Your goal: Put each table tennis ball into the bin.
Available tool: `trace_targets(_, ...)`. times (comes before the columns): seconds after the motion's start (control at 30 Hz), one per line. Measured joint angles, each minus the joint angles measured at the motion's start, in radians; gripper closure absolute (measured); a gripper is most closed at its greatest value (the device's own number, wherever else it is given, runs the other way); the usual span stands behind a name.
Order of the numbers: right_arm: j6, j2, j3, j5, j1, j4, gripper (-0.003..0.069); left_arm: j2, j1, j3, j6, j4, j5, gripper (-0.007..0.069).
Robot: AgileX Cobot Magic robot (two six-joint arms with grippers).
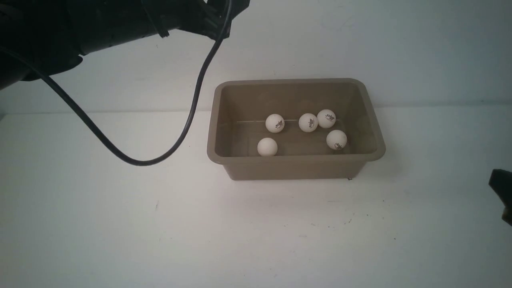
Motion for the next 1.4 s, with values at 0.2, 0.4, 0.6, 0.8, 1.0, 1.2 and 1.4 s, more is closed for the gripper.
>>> trace_targets(0.2,0.0,0.0,0.0,0.001,0.0,0.04,0.0229,0.0,0.0,0.0,-0.056,0.014,0.167,0.0115)
trace_targets(0.4,0.0,0.0,0.0,0.001,0.0,0.062,0.0229,0.0,0.0,0.0,-0.076,0.017,0.198,0.0115)
trace_targets(0.6,0.0,0.0,0.0,0.008,0.0,0.067,0.0229,0.0,-0.015,-0.001,-0.065,0.021,0.276,0.0115)
trace_targets(0.8,0.0,0.0,0.0,0.018,0.0,0.067,0.0229,-0.022,-0.094,-0.001,0.038,0.023,0.24,0.0115)
trace_targets(1.0,0.0,0.0,0.0,0.022,0.0,0.067,0.0229,-0.063,-0.186,-0.003,-0.313,0.267,0.035,0.0115)
trace_targets(1.2,0.0,0.0,0.0,0.022,0.0,0.068,0.0229,-0.114,-0.19,-0.002,-1.29,1.185,0.255,0.0115)
trace_targets(1.4,0.0,0.0,0.0,0.022,0.0,0.068,0.0229,-0.277,-0.187,0.0,-1.954,1.724,0.583,0.0115)
